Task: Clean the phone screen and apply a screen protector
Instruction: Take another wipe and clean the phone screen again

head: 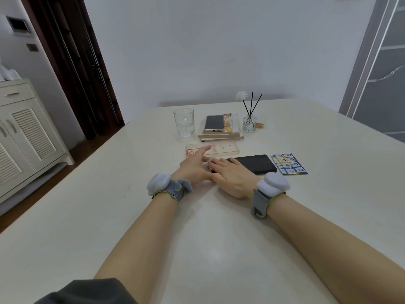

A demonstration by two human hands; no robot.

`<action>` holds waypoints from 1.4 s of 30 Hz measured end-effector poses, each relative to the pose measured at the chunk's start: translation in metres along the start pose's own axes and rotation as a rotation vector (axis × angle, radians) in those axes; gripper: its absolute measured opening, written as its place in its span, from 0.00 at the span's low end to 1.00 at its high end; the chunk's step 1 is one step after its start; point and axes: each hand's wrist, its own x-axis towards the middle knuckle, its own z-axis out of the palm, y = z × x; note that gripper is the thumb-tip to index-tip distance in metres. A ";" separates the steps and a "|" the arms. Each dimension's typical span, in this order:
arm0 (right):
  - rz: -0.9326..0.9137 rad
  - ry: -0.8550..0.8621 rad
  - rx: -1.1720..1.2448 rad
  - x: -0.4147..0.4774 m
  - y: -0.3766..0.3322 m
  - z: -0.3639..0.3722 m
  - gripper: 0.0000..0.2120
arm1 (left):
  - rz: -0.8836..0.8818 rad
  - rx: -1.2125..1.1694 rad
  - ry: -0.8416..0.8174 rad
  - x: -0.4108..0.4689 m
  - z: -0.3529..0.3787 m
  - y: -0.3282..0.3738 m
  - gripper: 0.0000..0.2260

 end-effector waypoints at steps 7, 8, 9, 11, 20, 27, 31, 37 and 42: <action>-0.048 -0.051 0.129 -0.025 0.009 -0.001 0.22 | 0.019 0.048 0.029 -0.002 0.000 0.003 0.42; -0.049 -0.053 0.130 -0.026 0.009 -0.002 0.23 | 0.022 0.059 0.033 -0.003 -0.001 0.004 0.42; -0.051 -0.051 0.120 -0.026 0.009 -0.002 0.23 | 0.024 0.071 0.033 -0.004 -0.001 0.004 0.42; -0.028 -0.022 0.077 -0.027 0.011 0.000 0.23 | 0.022 0.088 0.031 -0.004 -0.001 0.005 0.43; 0.263 0.094 -0.047 -0.023 0.032 0.001 0.26 | 0.006 0.076 0.012 -0.003 0.000 0.006 0.42; 0.186 0.090 -0.011 -0.007 0.029 0.004 0.23 | 0.019 0.069 0.028 -0.004 0.000 0.004 0.42; 0.445 0.122 -0.055 -0.006 0.040 0.003 0.27 | 0.009 0.080 0.029 -0.004 0.001 0.006 0.42; 0.036 0.023 0.009 -0.012 -0.003 0.008 0.26 | 0.034 0.113 0.057 -0.004 0.000 0.006 0.37; 0.379 0.127 -0.056 -0.034 0.024 0.005 0.27 | 0.001 0.136 0.040 -0.006 0.000 0.006 0.40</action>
